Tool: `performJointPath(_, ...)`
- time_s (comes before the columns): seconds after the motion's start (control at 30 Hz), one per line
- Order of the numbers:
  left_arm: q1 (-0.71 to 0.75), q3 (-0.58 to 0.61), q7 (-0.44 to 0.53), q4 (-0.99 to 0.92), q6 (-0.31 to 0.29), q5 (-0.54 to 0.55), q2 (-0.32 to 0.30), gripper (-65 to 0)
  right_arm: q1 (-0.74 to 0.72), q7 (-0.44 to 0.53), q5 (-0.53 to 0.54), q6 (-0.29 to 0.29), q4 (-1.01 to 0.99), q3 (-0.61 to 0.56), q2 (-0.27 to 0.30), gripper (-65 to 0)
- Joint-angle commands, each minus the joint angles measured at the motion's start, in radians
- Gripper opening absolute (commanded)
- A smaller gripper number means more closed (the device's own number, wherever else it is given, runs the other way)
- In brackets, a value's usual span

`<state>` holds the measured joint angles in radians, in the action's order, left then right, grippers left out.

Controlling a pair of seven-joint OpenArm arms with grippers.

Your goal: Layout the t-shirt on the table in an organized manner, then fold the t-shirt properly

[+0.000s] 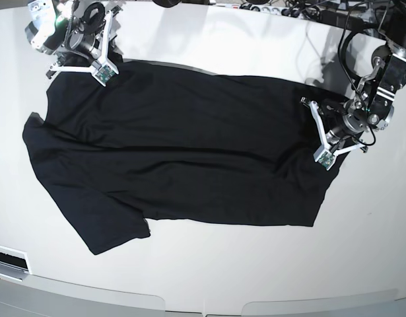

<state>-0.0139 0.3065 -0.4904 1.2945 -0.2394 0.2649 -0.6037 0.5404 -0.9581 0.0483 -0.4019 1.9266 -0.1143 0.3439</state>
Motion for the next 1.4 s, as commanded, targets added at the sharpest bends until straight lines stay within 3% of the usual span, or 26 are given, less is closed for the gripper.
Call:
performJointPath(0.0, 0.0, 0.0, -0.034, 0.001, -0.008, -0.002, -0.011, -65.0, 0.0, 0.004, -0.016, 0.018, 0.016, 0.003, 0.005, -37.1)
performJointPath(0.2, 0.0, 0.0, -0.034, 0.001, -0.008, -0.002, -0.011, -65.0, 0.003, -0.031, -0.08, 0.075, 0.016, 0.003, 0.005, -37.1)
performJointPath(0.37, 0.0, 0.0, -0.033, 0.001, -0.008, -0.001, -0.011, -65.0, 0.002, -0.029, -0.074, 0.093, 0.022, 0.003, 0.005, -37.1)
performJointPath(0.47, 0.0, 0.0, -0.033, 0.001, -0.008, 0.011, -0.011, -65.0, 0.003, 0.029, -0.018, 0.093, 0.015, 0.003, 0.005, -38.0)
performJointPath(0.53, 0.0, 0.0, -0.033, 0.001, -0.008, 0.026, -0.011, -65.0, 0.002, 0.079, 0.019, 0.087, -0.006, 0.003, 0.005, -46.9)
performJointPath(0.6, 0.001, 0.0, -0.034, 0.001, -0.008, 0.032, -0.011, -65.0, 0.0, 0.084, 0.025, 0.035, -0.017, 0.003, 0.005, -65.0)
performJointPath(0.7, 0.0, 0.0, -0.034, 0.001, -0.008, 0.032, -0.011, -65.0, -0.017, 0.003, -0.024, -0.02, 0.001, 0.003, 0.005, -65.0)
performJointPath(0.8, 0.001, 0.0, -0.034, 0.001, -0.008, 0.032, -0.011, -65.0, -0.043, -0.087, -0.132, -0.027, 0.066, 0.004, 0.005, -65.0)
performJointPath(0.87, 0.003, 0.0, -0.034, 0.001, -0.008, 0.032, -0.011, -65.0, -0.056, -0.092, -0.153, -0.009, 0.13, 0.004, 0.009, -65.0)
performJointPath(0.93, 0.003, 0.0, -0.034, 0.001, -0.008, 0.032, -0.011, -65.0, -0.059, -0.027, -0.13, -0.014, 0.19, 0.004, 0.008, -65.0)
performJointPath(1.07, 0.003, 0.0, -0.034, 0.001, -0.008, 0.032, -0.011, -65.0, -0.062, 0.16, -0.065, -0.152, 0.21, 0.003, 0.008, -65.0)
performJointPath(1.13, 0.003, 0.0, -0.038, 0.001, -0.008, 0.032, -0.011, -65.0, -0.08, 0.199, -0.044, -0.198, 0.21, 0.003, 0.008, -65.0)
performJointPath(1.2, 0.003, 0.0, -0.042, 0.001, -0.008, 0.032, -0.011, -65.0, -0.116, 0.197, -0.048, -0.203, 0.21, 0.003, 0.008, -65.0)
performJointPath(1.37, 0.02, 0.0, -0.042, 0.001, -0.008, 0.032, -0.011, -65.0, -0.169, 0.187, -0.085, -0.144, 0.208, 0.003, 0.008, -65.0)
